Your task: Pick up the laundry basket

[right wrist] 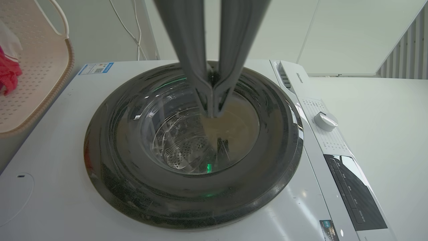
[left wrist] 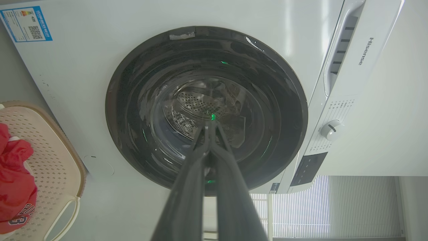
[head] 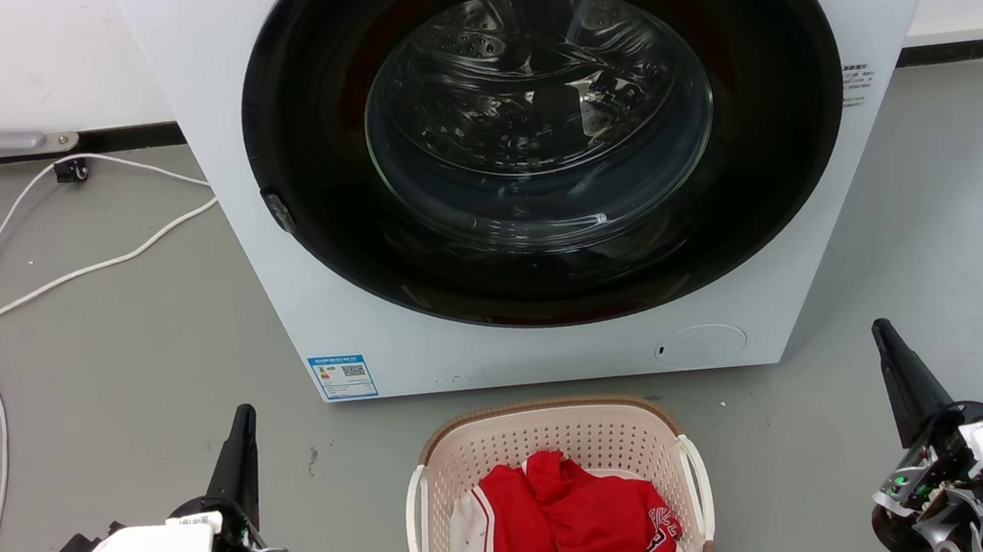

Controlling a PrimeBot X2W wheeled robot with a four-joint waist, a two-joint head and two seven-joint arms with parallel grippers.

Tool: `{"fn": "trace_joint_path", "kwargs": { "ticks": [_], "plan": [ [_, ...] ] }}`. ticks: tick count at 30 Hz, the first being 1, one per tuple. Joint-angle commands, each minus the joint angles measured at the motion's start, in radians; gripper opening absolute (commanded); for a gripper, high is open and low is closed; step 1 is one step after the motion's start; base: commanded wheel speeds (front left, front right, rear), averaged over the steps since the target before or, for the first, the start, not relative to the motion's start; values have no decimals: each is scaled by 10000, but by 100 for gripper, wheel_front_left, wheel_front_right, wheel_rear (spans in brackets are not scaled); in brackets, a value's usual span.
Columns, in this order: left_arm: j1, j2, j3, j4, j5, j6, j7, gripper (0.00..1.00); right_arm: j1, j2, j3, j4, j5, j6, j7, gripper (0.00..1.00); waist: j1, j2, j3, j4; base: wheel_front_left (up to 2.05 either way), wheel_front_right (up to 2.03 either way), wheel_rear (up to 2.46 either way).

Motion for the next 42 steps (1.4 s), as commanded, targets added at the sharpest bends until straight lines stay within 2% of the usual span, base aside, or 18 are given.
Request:
{"fn": "trace_joint_path", "kwargs": {
  "ticks": [1, 30, 31, 42],
  "plan": [
    [-103, -8, 24, 12, 62, -38, 24, 0, -101, 30, -16, 8, -53, 0, 45, 0, 0, -1, 0, 0, 0, 0, 0],
    [-109, -40, 77, 14, 96, -38, 68, 0, -107, 63, -60, 10, -78, 0, 73, 0, 0, -1, 0, 0, 0, 0, 0],
    [203, -94, 26, 245, 65, 13, 17, 100, 221, 54, -27, 229, -54, -2, 23, 100, 0, -1, 0, -1, 0, 0, 0],
    [394, -94, 163, -228, 526, 8, -532, 100, 368, 60, 49, -106, -415, -1, -529, 100, 0, -1, 4, -7, 0, 0, 0]
  ]
}}
